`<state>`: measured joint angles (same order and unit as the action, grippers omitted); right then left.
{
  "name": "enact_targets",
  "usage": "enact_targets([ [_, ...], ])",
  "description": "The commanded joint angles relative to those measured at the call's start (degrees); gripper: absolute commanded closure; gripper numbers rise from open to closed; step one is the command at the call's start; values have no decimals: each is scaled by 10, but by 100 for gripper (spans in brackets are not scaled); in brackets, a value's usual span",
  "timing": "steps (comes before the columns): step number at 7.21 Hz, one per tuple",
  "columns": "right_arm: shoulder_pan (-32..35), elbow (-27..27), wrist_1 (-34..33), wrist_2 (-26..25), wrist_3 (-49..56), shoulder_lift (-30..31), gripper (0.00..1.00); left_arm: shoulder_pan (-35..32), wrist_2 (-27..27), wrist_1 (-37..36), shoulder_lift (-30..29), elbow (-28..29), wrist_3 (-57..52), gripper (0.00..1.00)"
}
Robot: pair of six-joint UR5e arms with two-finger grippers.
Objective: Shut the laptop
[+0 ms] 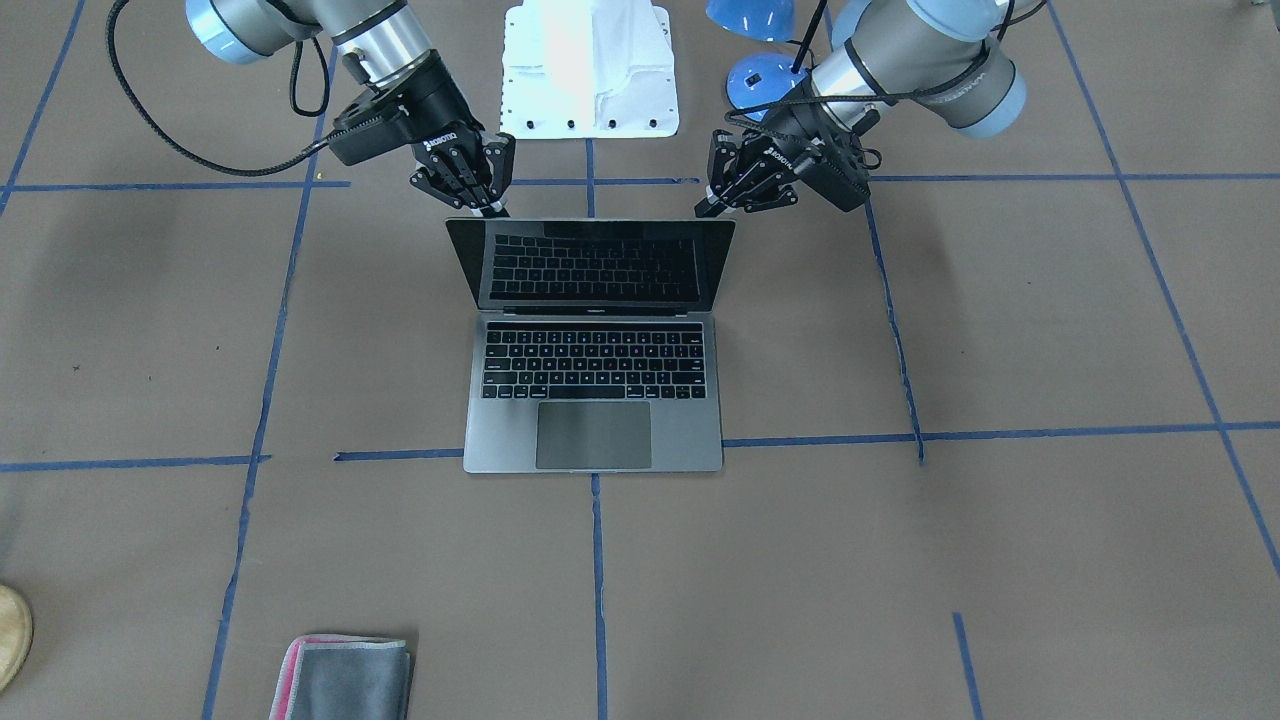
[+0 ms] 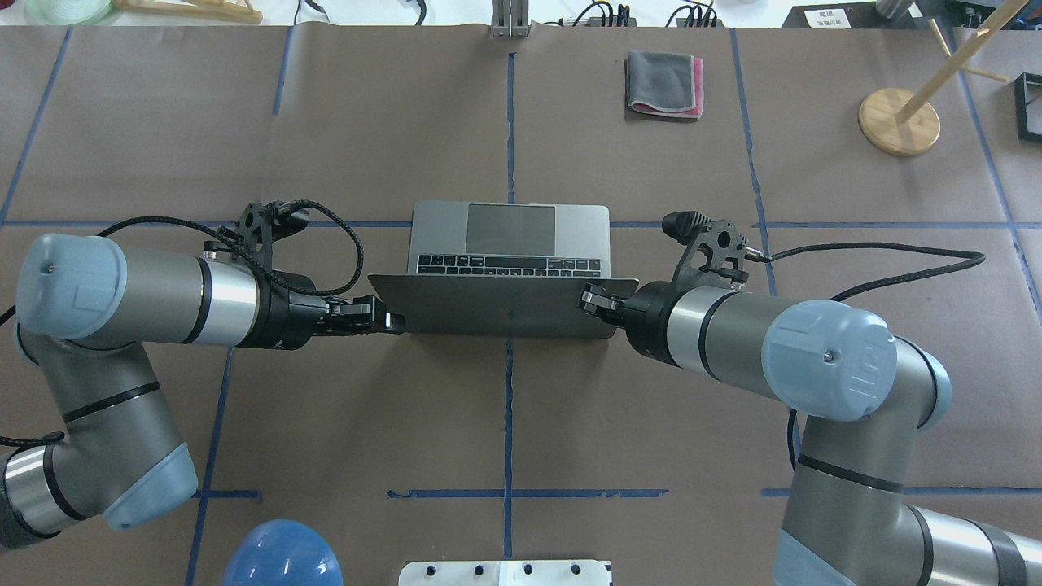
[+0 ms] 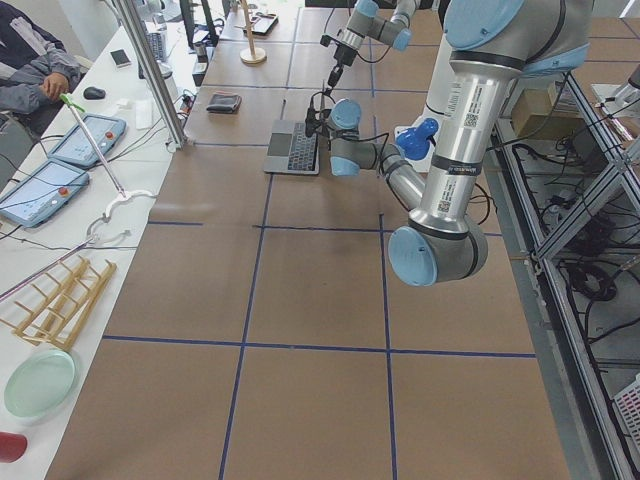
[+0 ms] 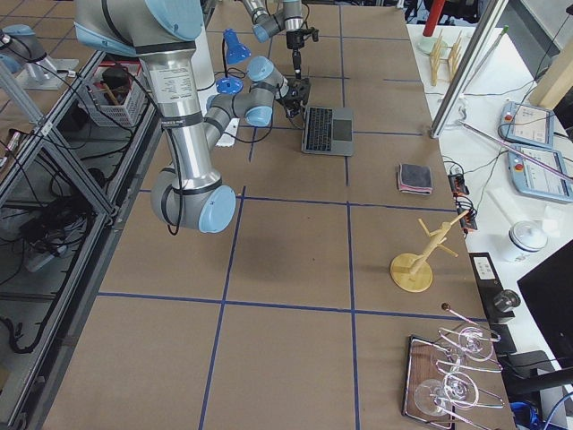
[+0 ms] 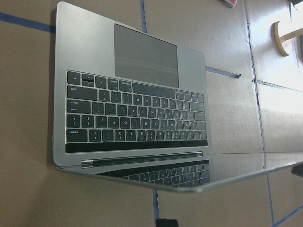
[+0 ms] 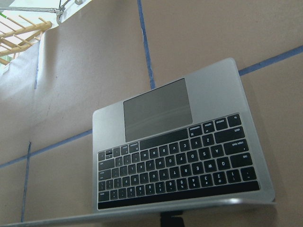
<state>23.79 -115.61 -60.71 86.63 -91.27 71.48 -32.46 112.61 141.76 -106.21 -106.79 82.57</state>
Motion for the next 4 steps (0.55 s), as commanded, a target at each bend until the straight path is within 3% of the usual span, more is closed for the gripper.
enact_targets([
  [1, 17, 17, -13, 1, 0, -18, 100, -14, 0, -62, -33, 1, 0, 100],
  [4, 33, 46, -16, 5, 1, -27, 99, -40, -2, -72, -68, 51, -2, 100],
])
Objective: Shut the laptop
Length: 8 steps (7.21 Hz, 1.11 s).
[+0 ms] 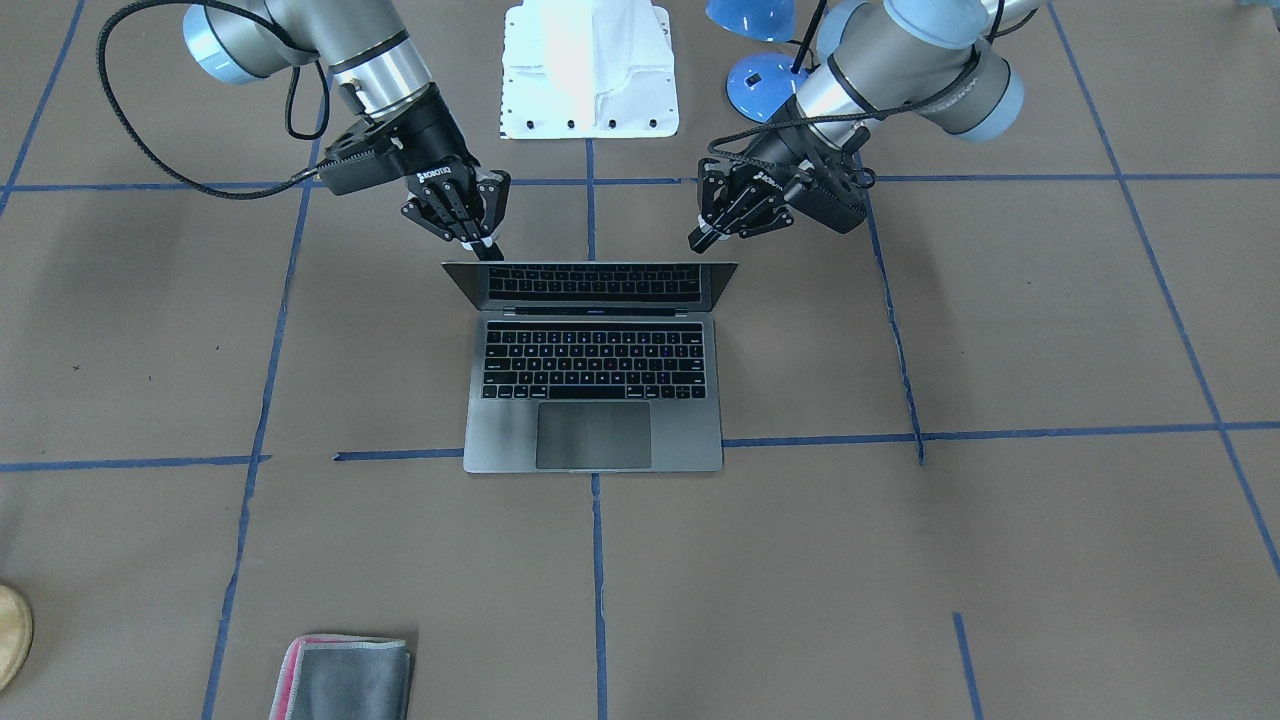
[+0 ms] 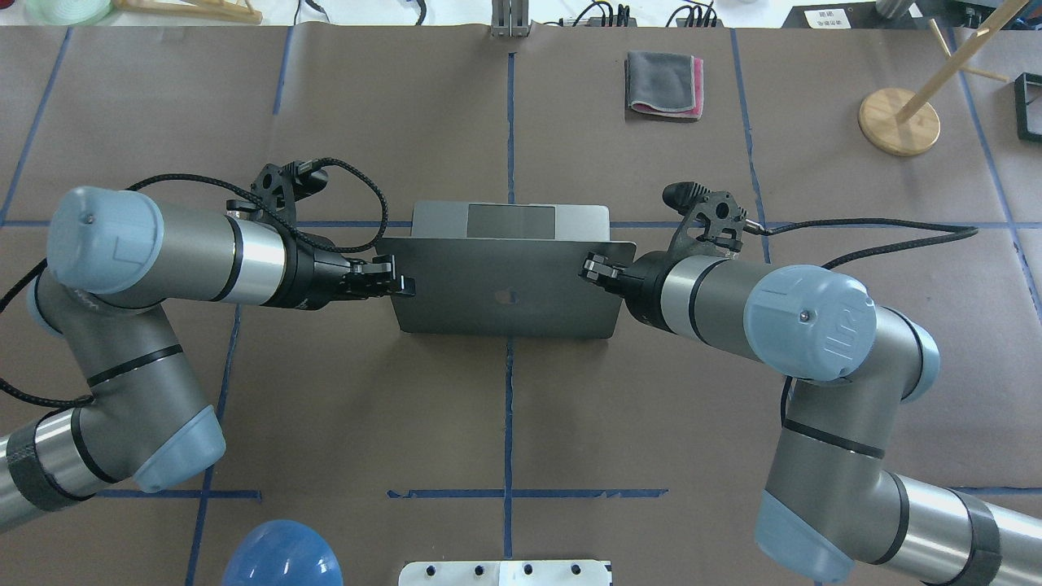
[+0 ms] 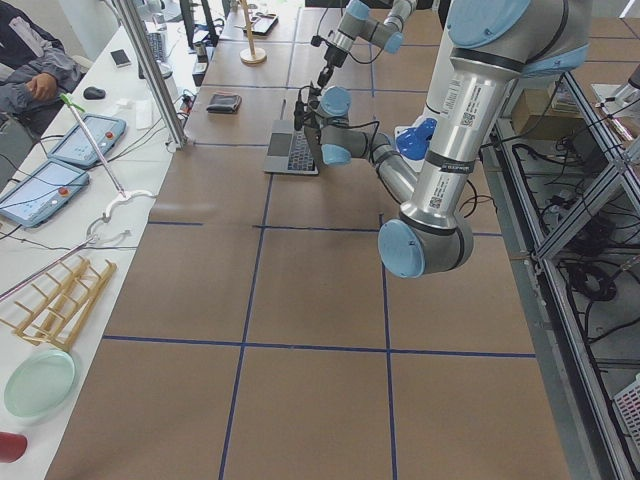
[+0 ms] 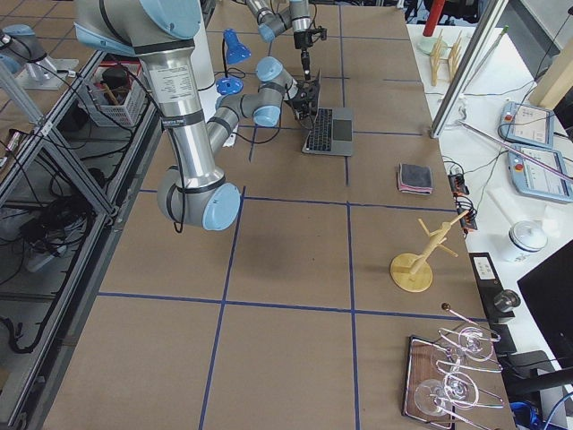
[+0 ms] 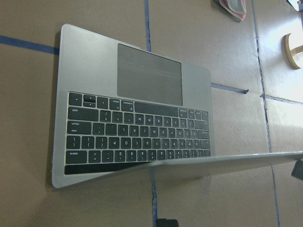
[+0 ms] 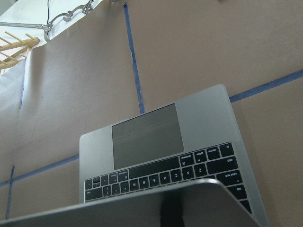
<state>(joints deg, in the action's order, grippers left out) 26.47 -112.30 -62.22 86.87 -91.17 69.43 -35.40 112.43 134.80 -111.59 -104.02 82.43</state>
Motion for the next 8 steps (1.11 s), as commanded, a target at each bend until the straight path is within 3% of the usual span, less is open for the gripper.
enact_targets([
  [1, 12, 41, -1, 7, 0, -25, 99, -16, 0, -2, -26, 48, -1, 100],
  [5, 30, 118, -1, 11, 5, -52, 99, -23, 0, -1, -69, 138, -18, 100],
  [7, 29, 209, 0, 11, 6, -95, 96, -19, -10, 1, -104, 223, -19, 100],
  [8, 29, 228, 0, 11, 6, -99, 91, -16, -13, 0, -111, 242, -51, 100],
])
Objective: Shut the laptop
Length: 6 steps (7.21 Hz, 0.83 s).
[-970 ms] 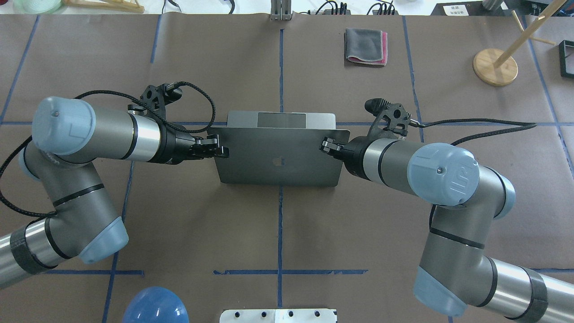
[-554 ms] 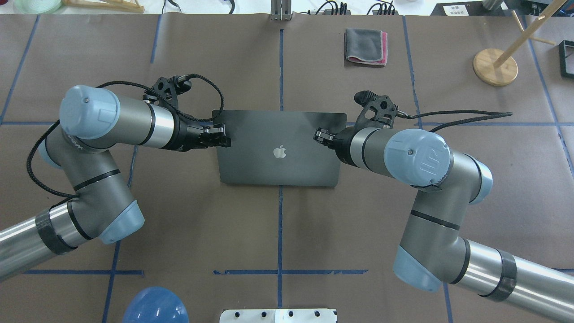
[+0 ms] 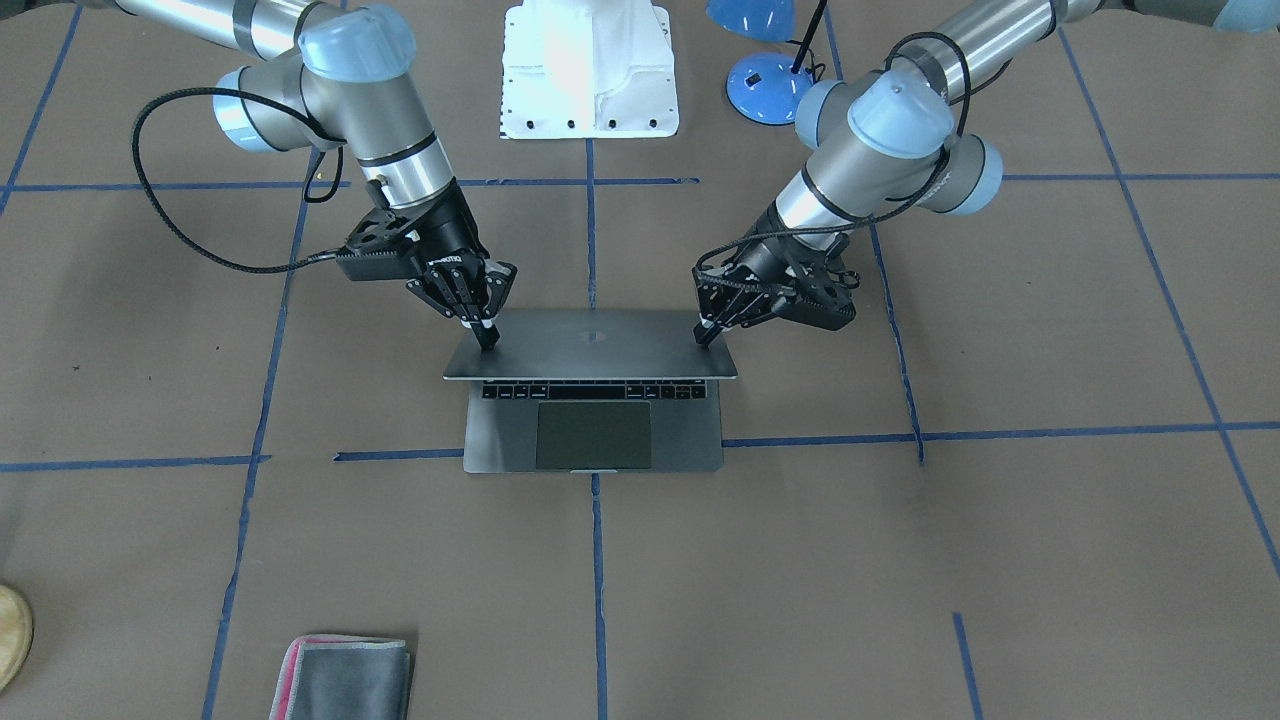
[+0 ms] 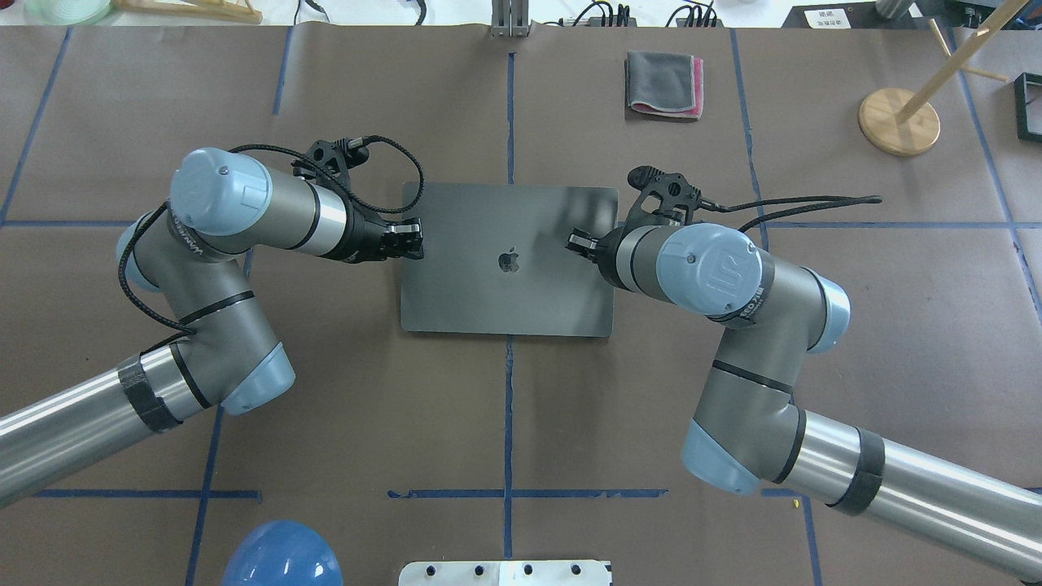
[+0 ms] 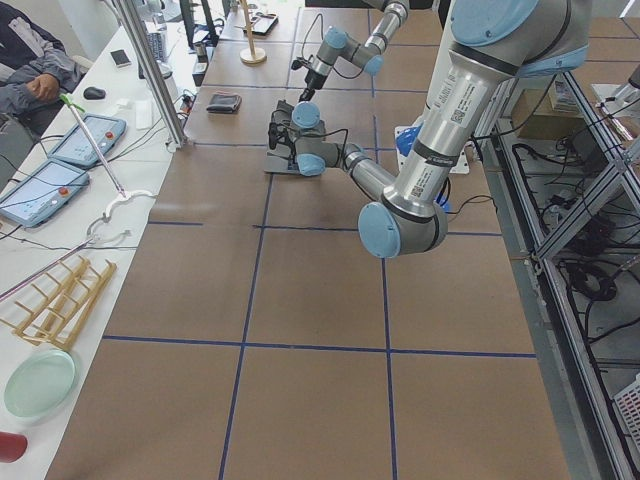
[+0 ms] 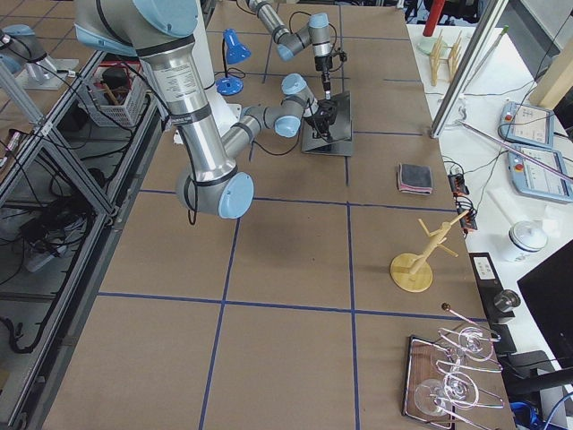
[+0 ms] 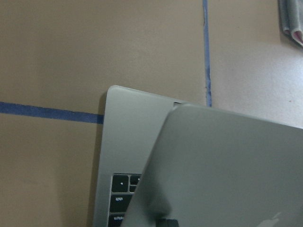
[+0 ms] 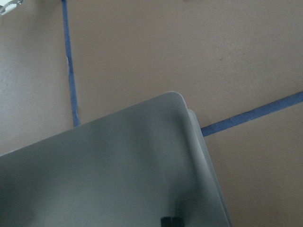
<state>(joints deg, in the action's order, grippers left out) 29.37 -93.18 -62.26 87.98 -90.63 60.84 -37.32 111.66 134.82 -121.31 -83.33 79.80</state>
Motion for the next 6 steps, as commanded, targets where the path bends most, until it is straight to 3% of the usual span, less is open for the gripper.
enact_targets([
  [1, 0, 39, 0, 0, 0, -13, 70, 3, -5, -1, -13, 35, -30, 100],
  [2, 1, 36, -3, 10, -1, -14, 4, 1, 2, -2, -14, 34, -30, 70],
  [3, 29, 33, -5, 85, 1, -13, 0, -1, 3, -3, -13, 30, -31, 1],
  [4, 58, 27, -22, 161, 4, -8, 0, -10, 46, -28, -9, 26, -30, 1],
  [5, 71, 10, -65, 184, 57, -5, 0, -49, 109, -91, -3, -4, -31, 1],
  [6, 82, -34, -157, 203, 123, 6, 0, -65, 126, -164, 24, -61, -53, 1],
])
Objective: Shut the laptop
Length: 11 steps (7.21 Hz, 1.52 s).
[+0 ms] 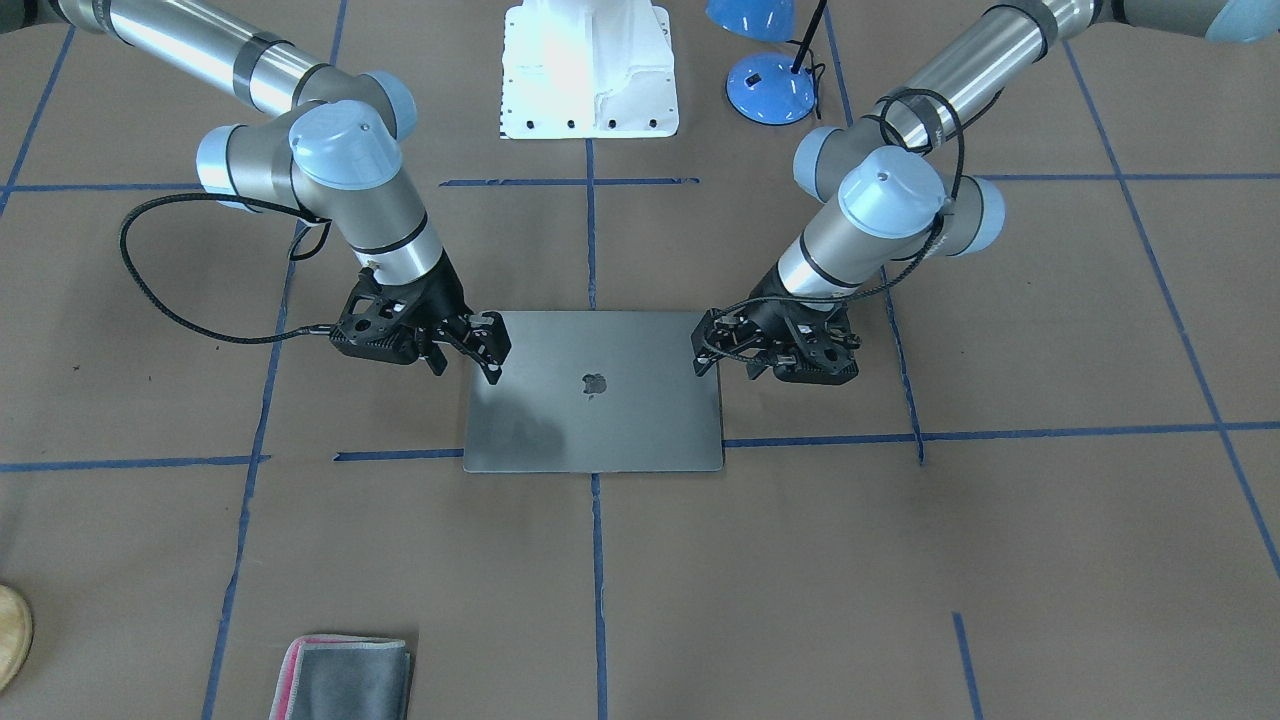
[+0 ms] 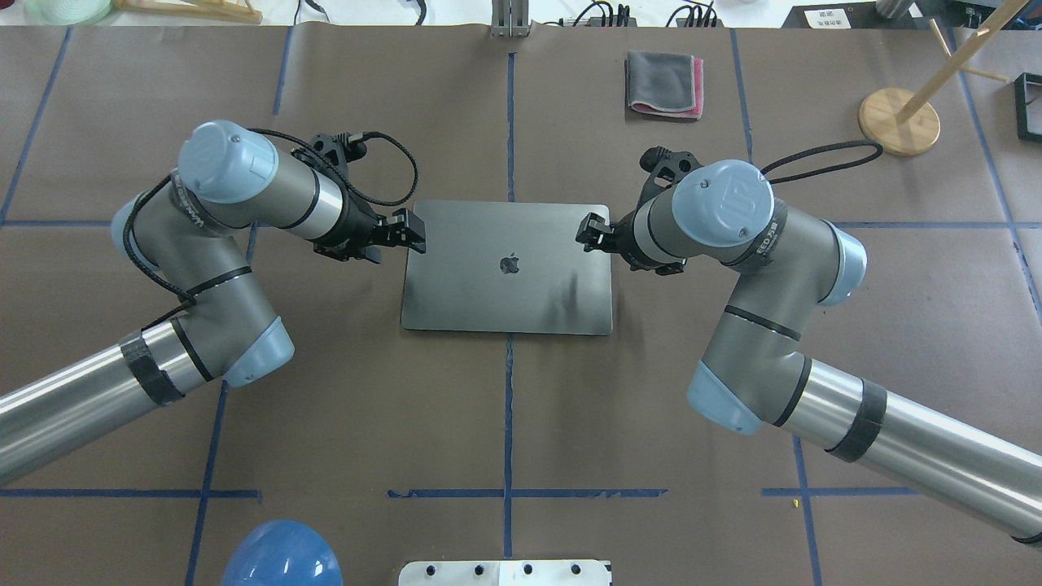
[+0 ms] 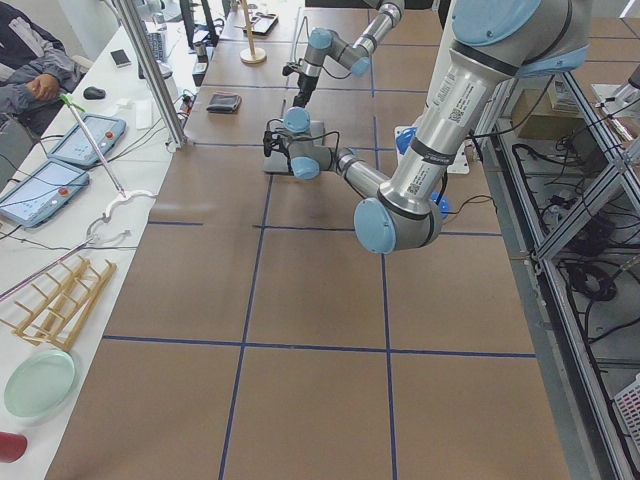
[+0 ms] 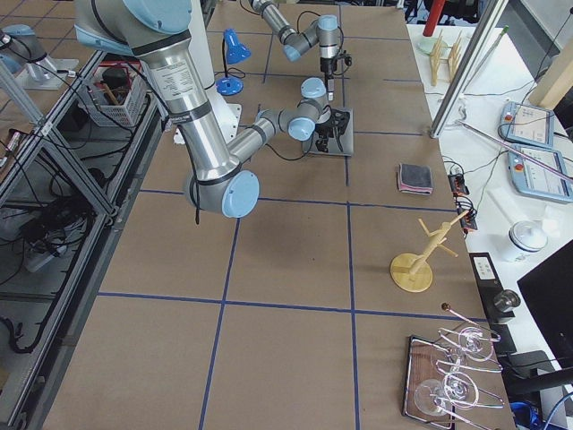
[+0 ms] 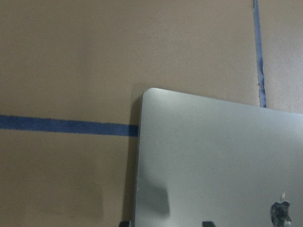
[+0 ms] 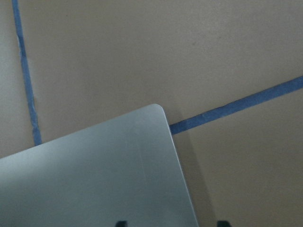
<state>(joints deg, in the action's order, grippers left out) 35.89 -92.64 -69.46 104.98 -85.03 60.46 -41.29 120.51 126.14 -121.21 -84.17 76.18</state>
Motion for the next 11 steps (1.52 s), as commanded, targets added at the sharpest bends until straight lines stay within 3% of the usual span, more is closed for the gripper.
enact_targets([
  [1, 34, -83, -163, 54, 147, 12, 0, -29, 36, -142, 54, -116, -88, 1],
  [2, 60, -113, -205, 85, 221, 37, 0, -47, 35, -238, 81, -178, -162, 1],
  [4, 131, -131, -207, 157, 349, 98, 0, -88, 32, -457, 105, -271, -334, 1],
  [5, 174, -137, -207, 181, 432, 141, 0, -120, 32, -503, 156, -308, -452, 1],
  [6, 216, -139, -207, 195, 516, 179, 0, -175, 37, -504, 215, -316, -558, 1],
  [8, 302, -136, -207, 221, 687, 251, 0, -312, 59, -504, 276, -285, -730, 1],
  [10, 386, -132, -208, 242, 828, 314, 0, -439, 132, -498, 302, -183, -860, 1],
  [11, 422, -132, -207, 270, 872, 350, 0, -484, 136, -497, 305, -139, -909, 1],
])
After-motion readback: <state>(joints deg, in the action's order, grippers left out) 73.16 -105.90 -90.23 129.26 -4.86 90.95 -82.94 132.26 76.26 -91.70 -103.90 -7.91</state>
